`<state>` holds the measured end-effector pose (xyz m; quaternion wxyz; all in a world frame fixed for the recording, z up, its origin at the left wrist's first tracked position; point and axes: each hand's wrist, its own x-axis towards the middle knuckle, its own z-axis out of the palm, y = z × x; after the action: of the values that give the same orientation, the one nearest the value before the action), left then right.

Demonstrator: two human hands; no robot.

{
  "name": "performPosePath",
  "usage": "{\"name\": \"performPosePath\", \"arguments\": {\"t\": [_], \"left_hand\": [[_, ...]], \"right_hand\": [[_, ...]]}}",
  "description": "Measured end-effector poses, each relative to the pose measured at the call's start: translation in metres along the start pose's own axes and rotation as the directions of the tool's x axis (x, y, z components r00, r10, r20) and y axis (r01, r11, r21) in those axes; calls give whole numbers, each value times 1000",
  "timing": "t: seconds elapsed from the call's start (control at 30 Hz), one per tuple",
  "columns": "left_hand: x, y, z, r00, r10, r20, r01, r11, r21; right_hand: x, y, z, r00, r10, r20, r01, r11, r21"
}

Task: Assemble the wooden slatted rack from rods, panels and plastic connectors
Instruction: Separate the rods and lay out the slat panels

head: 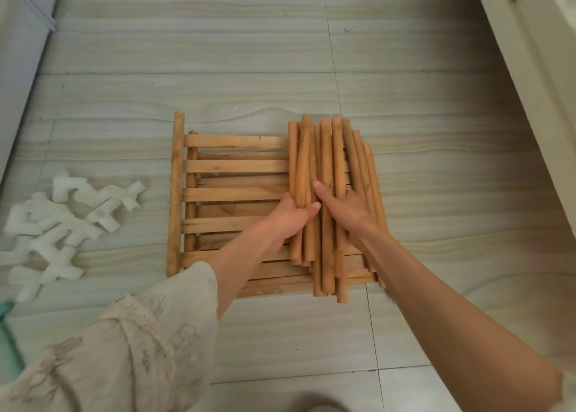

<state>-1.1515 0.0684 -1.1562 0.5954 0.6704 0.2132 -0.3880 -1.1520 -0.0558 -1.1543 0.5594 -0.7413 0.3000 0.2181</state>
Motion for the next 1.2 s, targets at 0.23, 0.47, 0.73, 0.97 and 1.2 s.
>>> {"name": "performPosePath", "arguments": {"t": [0.23,0.47,0.73,0.97,1.2], "left_hand": [[-34,8,-37,993,92,67,-85,990,-109],[-111,15,-133,946,305,-105,-313,947,-70],[-180,-64,-206,781,410,-470,-491,870,-57],[-206,-81,-238,709,496,-501,-599,799,-55],[-223,-94,-265,680,502,-534,-588,809,12]], "right_hand": [[-33,-7,13,968,-172,182,107,941,321],[-80,-50,79,837,-353,418,220,917,333],[-134,-74,182,677,-490,549,571,821,29],[-164,-91,217,604,-494,626,614,789,31],[-179,-87,245,575,-520,632,633,772,61]]}}
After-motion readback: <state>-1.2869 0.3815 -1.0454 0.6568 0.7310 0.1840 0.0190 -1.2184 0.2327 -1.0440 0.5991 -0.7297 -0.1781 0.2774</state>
